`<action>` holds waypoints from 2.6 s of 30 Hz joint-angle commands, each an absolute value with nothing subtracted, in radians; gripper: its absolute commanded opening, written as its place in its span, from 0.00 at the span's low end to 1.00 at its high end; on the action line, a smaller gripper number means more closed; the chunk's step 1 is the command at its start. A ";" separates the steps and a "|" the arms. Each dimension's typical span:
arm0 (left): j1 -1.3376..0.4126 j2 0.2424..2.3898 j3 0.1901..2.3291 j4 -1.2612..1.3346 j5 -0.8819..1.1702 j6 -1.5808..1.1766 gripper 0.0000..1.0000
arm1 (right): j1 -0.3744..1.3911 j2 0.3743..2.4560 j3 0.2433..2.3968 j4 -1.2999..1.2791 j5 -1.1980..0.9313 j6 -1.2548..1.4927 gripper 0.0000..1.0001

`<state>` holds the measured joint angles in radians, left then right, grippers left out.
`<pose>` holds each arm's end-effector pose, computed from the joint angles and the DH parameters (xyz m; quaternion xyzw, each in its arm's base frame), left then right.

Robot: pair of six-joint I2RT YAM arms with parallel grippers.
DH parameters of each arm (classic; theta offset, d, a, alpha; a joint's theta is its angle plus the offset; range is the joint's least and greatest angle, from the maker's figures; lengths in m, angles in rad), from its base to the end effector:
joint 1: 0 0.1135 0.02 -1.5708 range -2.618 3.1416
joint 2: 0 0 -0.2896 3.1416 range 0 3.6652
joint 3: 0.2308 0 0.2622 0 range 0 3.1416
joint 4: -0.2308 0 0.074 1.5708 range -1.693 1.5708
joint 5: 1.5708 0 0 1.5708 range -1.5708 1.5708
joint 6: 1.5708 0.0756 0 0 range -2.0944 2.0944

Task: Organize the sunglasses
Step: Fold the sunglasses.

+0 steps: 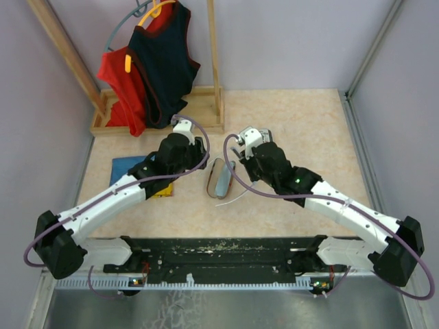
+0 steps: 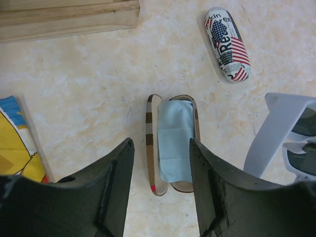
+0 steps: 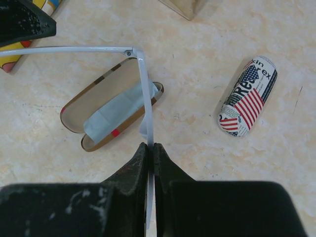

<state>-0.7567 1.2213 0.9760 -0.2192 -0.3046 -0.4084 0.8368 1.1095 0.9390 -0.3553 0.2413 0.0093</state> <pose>0.2436 -0.1988 0.3163 0.0672 0.8421 -0.1779 0.5047 0.2012 0.1960 0.3146 -0.2909 0.8118 0.1083 0.4946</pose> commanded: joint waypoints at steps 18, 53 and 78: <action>-0.894 1.389 1.090 -0.152 -0.304 -0.408 0.53 | 0.858 1.192 1.058 -0.252 0.260 0.067 0.00; -0.940 1.161 1.000 -0.091 -0.233 -0.233 0.25 | 0.489 1.223 1.155 -0.373 0.498 0.482 0.00; -0.992 1.585 1.336 -0.150 -0.304 -0.168 0.01 | 0.485 1.065 0.998 -0.277 0.178 0.416 0.00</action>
<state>-0.9916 1.5482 1.2766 -0.1223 -0.2779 -0.2054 0.4850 1.0943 0.9989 -0.3363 0.2432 0.4332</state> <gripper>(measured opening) 0.008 0.039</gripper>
